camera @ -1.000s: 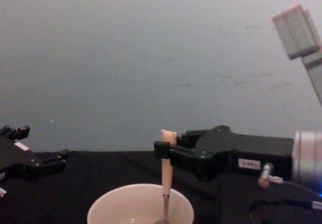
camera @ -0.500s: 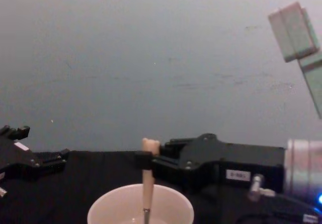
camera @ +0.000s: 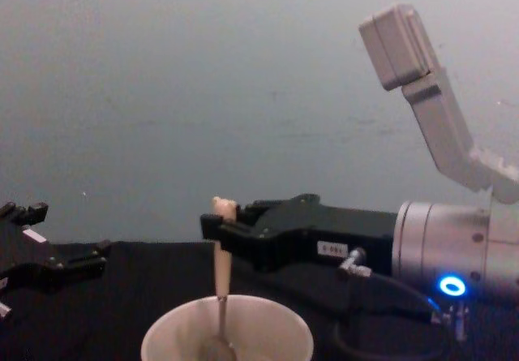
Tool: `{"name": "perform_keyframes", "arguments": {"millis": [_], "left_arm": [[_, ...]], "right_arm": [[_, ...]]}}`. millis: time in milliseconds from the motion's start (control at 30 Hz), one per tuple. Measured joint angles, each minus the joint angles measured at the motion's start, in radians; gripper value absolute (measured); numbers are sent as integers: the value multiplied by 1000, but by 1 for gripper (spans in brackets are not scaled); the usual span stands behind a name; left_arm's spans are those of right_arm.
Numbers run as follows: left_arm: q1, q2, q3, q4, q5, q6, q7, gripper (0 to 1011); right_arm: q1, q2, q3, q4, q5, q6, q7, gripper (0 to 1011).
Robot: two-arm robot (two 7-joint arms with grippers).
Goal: Pick up the stirring spoon with one hand, stir inside the cup, then place it back in its original position.
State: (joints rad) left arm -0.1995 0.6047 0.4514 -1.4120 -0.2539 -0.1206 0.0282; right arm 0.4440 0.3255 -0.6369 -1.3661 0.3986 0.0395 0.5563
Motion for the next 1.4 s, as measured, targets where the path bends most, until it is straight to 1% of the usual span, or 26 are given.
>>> {"name": "perform_keyframes", "arguments": {"millis": [167,233,400,500,667,733,833,900,933,1033,1133,1200,1300,1333,1367,1400], "left_arm": [[0,0,0,0,0,0,0,1001],[0,0,0,0,0,0,0,1001],[0,0,0,0,0,0,0,1001],[0,0,0,0,0,0,0,1001],[0,0,0,0,0,0,0,1002],[0,0,0,0,0,0,0,1001],[0,0,0,0,0,0,0,1001],[0,0,0,0,0,0,0,1001],[0,0,0,0,0,0,0,1001],[0,0,0,0,0,0,0,1001],[0,0,0,0,0,0,0,1001],[0,0,0,0,0,0,0,1001],[0,0,0,0,0,0,0,1001],[0,0,0,0,0,0,0,1001],[0,0,0,0,0,0,0,1001],[0,0,0,0,0,0,0,1001]], "right_arm": [[7,3,21,13,-3,1,-5,214],[0,16,33,8,0,5,-2,214],[-29,52,57,-29,25,21,15,214],[-57,85,69,-72,54,32,38,214],[-87,120,69,-124,81,40,64,214],[-99,130,61,-144,87,42,71,214],[-110,136,46,-167,87,41,72,214],[-113,134,33,-176,84,36,71,214],[-113,134,33,-176,84,36,71,214],[-110,123,18,-176,71,26,65,214],[-94,96,-1,-155,43,10,49,214],[-87,86,-6,-143,34,7,42,214],[-69,59,-12,-114,14,3,25,214],[-59,46,-14,-98,5,2,17,214],[-59,46,-14,-98,5,2,17,214],[-49,32,-14,-80,-2,2,8,214]]}}
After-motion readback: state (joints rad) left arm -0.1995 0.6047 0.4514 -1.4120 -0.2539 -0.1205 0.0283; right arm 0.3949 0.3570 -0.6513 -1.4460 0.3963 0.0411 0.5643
